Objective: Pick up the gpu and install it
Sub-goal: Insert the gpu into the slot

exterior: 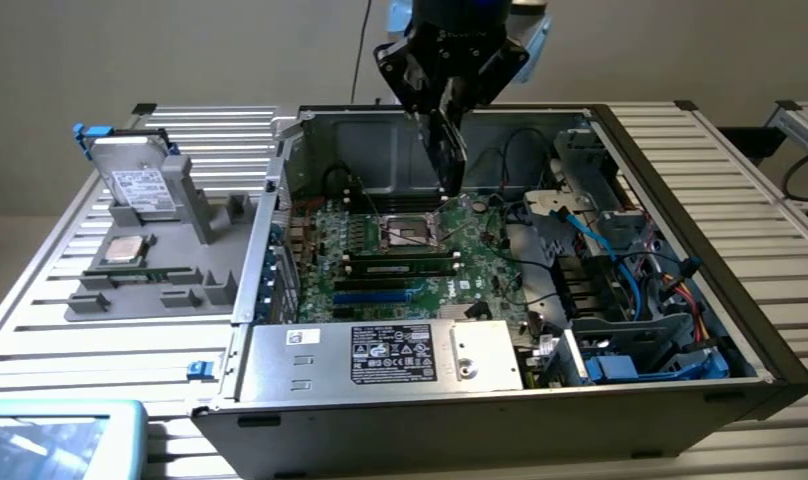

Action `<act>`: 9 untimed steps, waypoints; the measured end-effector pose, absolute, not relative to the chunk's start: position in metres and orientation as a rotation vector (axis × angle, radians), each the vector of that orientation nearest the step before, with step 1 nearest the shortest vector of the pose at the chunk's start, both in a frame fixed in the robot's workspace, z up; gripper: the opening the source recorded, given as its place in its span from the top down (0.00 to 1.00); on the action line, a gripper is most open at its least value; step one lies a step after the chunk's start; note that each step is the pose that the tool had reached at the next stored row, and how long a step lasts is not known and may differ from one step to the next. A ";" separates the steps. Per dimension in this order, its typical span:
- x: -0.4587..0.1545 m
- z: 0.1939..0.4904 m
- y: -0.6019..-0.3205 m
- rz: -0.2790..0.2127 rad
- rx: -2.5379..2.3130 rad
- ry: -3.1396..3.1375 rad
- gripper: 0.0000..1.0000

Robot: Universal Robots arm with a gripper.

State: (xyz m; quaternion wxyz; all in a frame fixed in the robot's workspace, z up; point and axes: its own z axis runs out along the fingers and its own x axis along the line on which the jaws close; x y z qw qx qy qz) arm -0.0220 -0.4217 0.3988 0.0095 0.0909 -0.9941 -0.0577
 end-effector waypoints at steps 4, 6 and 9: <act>-0.022 0.399 -0.422 -0.179 0.397 -3.088 0.72; -0.022 0.399 -0.422 -0.178 0.452 -3.078 0.72; -0.022 0.399 -0.422 -0.177 0.535 -3.062 0.72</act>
